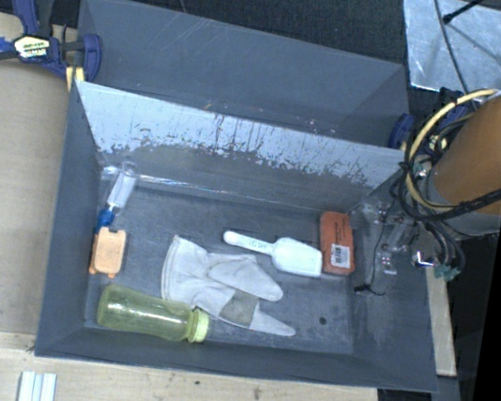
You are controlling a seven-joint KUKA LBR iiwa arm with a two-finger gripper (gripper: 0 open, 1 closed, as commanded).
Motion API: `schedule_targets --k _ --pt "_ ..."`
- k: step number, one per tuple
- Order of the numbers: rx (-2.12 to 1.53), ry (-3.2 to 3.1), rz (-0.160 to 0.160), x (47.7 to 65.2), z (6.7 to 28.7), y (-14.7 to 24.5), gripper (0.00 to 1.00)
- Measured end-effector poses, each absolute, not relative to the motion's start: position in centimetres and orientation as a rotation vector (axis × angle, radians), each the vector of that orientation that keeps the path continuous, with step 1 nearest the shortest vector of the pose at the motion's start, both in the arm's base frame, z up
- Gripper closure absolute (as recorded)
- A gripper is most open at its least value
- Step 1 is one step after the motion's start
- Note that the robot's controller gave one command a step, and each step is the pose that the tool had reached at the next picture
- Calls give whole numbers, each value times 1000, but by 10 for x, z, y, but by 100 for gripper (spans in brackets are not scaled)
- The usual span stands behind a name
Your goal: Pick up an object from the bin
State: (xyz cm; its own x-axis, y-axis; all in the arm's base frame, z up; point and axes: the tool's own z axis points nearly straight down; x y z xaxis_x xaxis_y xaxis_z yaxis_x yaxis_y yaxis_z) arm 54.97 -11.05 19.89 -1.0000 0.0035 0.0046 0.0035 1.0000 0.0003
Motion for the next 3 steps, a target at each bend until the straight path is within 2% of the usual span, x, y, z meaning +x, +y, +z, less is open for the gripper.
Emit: schedule_targets --k 1,2,3 --pt "-1 -3145 2 551 204 -110 0" --pt "-13 -3153 4 569 154 -81 0" --pt "-60 -3139 -4 565 117 -65 0"
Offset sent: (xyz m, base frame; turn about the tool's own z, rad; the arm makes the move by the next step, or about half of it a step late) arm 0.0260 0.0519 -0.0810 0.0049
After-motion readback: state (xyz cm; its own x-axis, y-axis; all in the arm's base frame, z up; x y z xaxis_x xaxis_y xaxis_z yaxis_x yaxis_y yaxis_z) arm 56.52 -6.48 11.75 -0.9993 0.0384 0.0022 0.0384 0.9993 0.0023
